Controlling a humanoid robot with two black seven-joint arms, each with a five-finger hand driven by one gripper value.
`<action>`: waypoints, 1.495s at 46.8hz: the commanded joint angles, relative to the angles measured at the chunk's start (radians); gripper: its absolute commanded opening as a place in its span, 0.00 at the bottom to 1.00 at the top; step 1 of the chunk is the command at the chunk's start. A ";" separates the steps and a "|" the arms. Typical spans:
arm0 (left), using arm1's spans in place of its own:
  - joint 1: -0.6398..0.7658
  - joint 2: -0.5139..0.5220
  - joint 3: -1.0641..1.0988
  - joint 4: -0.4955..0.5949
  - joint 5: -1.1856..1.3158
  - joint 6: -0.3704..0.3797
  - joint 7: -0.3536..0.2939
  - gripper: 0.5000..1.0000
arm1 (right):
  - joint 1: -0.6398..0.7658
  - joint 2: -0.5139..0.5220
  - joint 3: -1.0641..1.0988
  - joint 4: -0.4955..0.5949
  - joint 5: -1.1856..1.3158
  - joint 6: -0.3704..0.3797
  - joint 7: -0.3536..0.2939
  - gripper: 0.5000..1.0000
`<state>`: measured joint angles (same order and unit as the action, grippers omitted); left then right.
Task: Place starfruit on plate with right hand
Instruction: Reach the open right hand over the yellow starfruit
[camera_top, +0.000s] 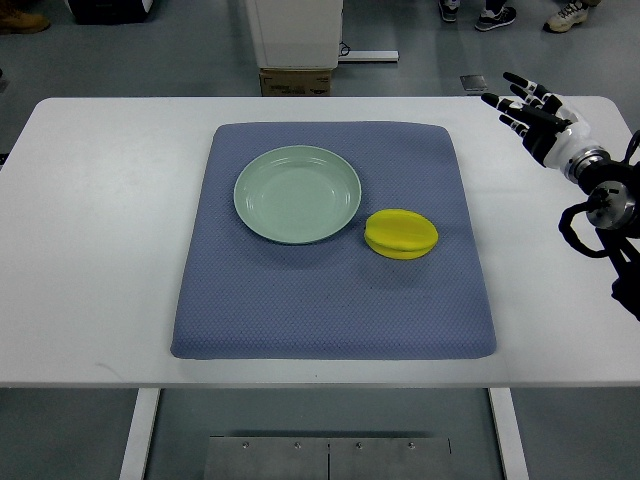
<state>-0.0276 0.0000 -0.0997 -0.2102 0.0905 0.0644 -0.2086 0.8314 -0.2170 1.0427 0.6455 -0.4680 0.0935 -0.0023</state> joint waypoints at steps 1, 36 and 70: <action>0.000 0.000 0.000 0.000 0.000 0.000 0.000 1.00 | 0.000 -0.005 -0.003 0.006 -0.001 0.025 -0.001 1.00; 0.000 0.000 0.000 0.000 0.000 0.000 0.000 1.00 | 0.051 -0.093 -0.302 0.282 -0.265 0.189 0.004 1.00; 0.000 0.000 0.000 0.000 0.000 0.000 0.000 1.00 | 0.146 -0.127 -0.613 0.301 -0.469 0.190 0.048 1.00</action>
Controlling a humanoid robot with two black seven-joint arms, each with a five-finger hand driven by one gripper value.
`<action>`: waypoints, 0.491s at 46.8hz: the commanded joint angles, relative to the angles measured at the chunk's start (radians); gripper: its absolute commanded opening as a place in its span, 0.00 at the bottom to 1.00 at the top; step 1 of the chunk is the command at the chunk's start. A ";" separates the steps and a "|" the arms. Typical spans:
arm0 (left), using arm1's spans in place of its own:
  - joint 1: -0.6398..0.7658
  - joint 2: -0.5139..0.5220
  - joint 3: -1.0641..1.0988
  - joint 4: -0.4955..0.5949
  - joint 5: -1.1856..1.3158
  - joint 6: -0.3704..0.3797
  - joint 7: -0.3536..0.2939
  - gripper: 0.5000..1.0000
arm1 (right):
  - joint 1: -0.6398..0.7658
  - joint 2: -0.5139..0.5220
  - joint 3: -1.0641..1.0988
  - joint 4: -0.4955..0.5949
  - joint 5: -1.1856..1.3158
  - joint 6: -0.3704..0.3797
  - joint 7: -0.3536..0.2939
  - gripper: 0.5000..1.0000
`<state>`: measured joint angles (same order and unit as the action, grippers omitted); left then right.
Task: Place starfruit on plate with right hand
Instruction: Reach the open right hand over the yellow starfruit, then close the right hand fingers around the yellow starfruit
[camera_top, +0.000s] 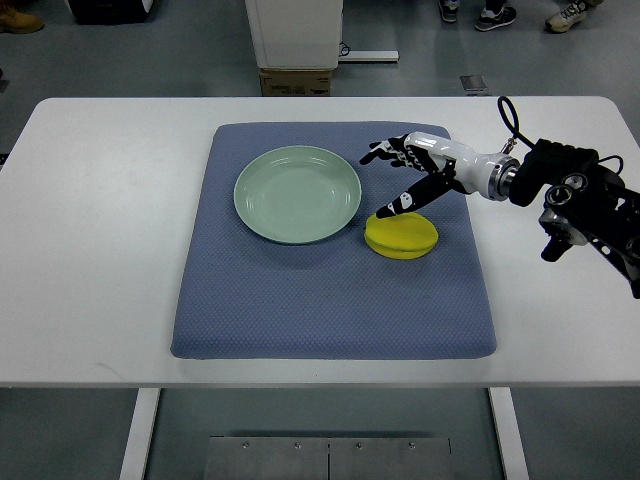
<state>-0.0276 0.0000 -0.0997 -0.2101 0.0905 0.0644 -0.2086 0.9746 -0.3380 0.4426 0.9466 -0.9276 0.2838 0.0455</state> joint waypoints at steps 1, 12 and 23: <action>0.000 0.000 0.000 0.000 0.000 0.000 0.000 1.00 | 0.003 -0.009 -0.018 0.000 -0.013 0.000 0.001 1.00; 0.000 0.000 0.000 0.000 0.000 0.000 0.000 1.00 | 0.003 -0.024 -0.056 0.003 -0.040 0.000 0.008 1.00; 0.000 0.000 0.000 0.000 0.000 0.000 0.000 1.00 | 0.003 -0.024 -0.059 0.026 -0.043 0.000 0.013 1.00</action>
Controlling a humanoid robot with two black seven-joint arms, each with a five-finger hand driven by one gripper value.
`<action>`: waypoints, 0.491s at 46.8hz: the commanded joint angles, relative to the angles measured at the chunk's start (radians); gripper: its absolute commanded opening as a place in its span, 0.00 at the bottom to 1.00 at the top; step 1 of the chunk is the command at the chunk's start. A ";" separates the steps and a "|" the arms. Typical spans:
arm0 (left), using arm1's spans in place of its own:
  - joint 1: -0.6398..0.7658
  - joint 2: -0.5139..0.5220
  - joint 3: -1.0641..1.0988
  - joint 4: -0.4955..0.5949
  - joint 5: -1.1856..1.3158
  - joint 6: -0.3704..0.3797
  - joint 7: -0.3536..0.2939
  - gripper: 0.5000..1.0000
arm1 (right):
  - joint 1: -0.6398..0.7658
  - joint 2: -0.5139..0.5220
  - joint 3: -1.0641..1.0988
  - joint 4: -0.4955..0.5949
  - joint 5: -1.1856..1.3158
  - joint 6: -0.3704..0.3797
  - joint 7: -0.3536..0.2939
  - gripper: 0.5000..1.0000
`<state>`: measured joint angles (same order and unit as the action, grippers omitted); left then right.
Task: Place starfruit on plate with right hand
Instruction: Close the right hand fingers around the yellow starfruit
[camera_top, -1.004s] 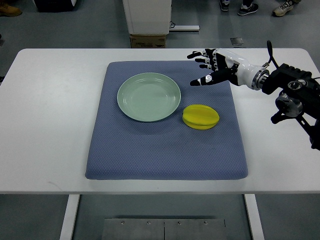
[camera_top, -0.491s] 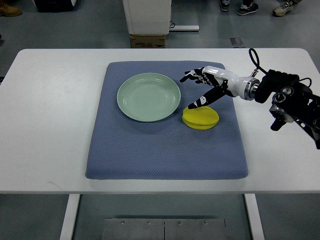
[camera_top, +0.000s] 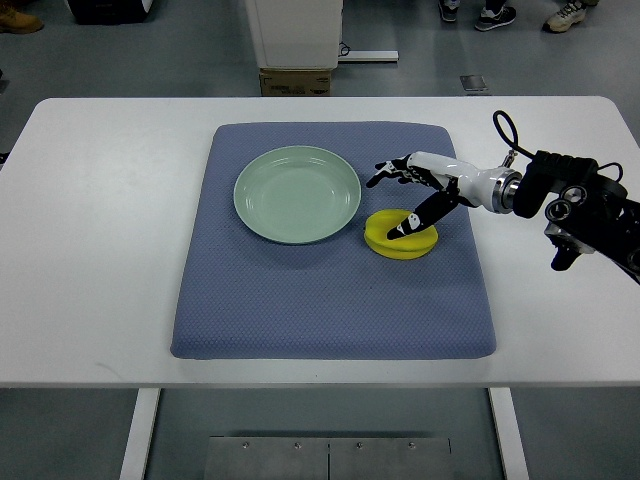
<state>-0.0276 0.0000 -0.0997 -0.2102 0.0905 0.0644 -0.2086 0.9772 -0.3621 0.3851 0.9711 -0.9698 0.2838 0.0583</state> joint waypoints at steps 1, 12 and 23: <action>0.000 0.000 0.000 0.000 0.000 0.000 0.000 1.00 | 0.000 0.000 -0.002 0.003 -0.004 0.000 0.000 1.00; 0.000 0.000 0.000 0.000 0.000 0.000 0.000 1.00 | -0.008 0.000 -0.025 0.003 -0.021 0.006 0.020 0.99; 0.000 0.000 0.000 0.000 0.000 0.000 0.000 1.00 | -0.014 0.002 -0.048 0.000 -0.030 0.005 0.032 0.99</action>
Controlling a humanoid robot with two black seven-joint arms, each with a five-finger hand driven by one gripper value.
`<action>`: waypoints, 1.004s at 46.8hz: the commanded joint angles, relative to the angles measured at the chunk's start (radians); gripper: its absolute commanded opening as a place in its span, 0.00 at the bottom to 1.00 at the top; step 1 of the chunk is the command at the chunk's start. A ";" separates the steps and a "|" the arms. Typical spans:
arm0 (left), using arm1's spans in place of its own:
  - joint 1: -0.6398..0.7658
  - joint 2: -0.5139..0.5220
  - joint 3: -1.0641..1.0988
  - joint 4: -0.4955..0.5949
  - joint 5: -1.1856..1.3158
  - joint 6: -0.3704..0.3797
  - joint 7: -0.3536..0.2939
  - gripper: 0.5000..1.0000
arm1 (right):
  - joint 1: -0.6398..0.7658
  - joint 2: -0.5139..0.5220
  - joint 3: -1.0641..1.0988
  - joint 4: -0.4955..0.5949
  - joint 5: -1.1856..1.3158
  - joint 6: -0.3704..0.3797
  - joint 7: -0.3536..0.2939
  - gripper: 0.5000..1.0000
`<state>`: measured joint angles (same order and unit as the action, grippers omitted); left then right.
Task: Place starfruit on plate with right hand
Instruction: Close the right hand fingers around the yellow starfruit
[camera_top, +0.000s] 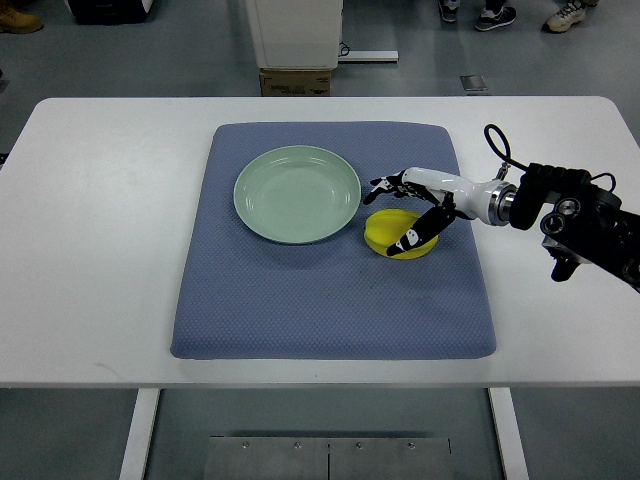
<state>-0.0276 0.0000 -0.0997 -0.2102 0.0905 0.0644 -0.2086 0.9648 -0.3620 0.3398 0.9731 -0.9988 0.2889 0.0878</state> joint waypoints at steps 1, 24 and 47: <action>0.000 0.000 0.000 0.000 0.000 0.000 0.000 1.00 | -0.001 0.002 -0.002 -0.002 -0.003 0.000 0.003 0.99; 0.000 0.000 0.000 0.000 0.000 0.000 0.000 1.00 | -0.017 0.011 -0.018 -0.030 -0.012 -0.017 0.021 0.84; 0.000 0.000 0.000 0.000 0.000 0.000 0.000 1.00 | -0.028 0.020 -0.035 -0.040 -0.012 -0.080 0.053 0.27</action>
<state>-0.0276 0.0000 -0.0997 -0.2102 0.0905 0.0643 -0.2086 0.9387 -0.3436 0.3052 0.9327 -1.0109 0.2091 0.1400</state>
